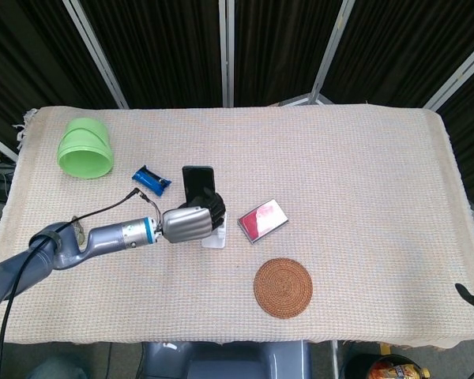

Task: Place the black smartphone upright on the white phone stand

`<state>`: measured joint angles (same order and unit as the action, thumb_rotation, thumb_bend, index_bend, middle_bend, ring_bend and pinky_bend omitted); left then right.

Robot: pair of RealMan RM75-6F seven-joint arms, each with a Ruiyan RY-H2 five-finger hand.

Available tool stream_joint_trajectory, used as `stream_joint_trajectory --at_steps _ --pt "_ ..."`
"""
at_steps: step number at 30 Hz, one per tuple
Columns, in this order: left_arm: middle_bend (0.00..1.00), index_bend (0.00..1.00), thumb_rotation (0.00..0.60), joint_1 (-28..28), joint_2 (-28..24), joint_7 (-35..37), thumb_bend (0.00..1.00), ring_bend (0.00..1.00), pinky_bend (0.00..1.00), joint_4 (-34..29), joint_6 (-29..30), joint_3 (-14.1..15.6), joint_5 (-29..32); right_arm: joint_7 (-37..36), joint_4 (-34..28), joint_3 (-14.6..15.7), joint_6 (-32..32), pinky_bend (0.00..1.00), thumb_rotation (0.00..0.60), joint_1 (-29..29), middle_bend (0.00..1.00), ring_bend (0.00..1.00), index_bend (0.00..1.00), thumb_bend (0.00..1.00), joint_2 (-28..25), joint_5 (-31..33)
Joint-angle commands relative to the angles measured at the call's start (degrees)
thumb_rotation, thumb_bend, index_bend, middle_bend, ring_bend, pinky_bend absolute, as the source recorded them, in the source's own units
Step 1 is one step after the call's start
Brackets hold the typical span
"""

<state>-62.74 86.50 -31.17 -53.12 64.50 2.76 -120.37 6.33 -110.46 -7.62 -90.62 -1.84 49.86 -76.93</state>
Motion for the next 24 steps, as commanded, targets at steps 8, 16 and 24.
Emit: stream_joint_trajectory --at_steps 8,16,24 --pt "0.37 0.58 0.6 -0.5 3.1 -3.2 0.04 0.47 0.43 1.9 -1.9 0.7 1.2 -0.5 0.1 0.1 -0.3 0.0 0.6 -0.2 0.0 0.0 0.0 0.0 -0.2 0.0" --pt "0.37 0.56 0.6 -0.4 5.3 -7.7 0.04 0.46 0.43 1.5 -3.3 0.6 2.1 -1.6 0.1 0.2 -0.1 0.0 0.6 -0.3 0.0 0.0 0.0 0.0 -0.7 -0.1" --pt "0.37 0.56 0.6 -1.1 6.2 -10.0 0.04 0.46 0.43 0.5 -4.2 0.6 2.3 -2.8 0.3 0.1 -0.2 0.0 0.6 -0.5 0.0 0.0 0.0 0.0 -1.1 -0.1"
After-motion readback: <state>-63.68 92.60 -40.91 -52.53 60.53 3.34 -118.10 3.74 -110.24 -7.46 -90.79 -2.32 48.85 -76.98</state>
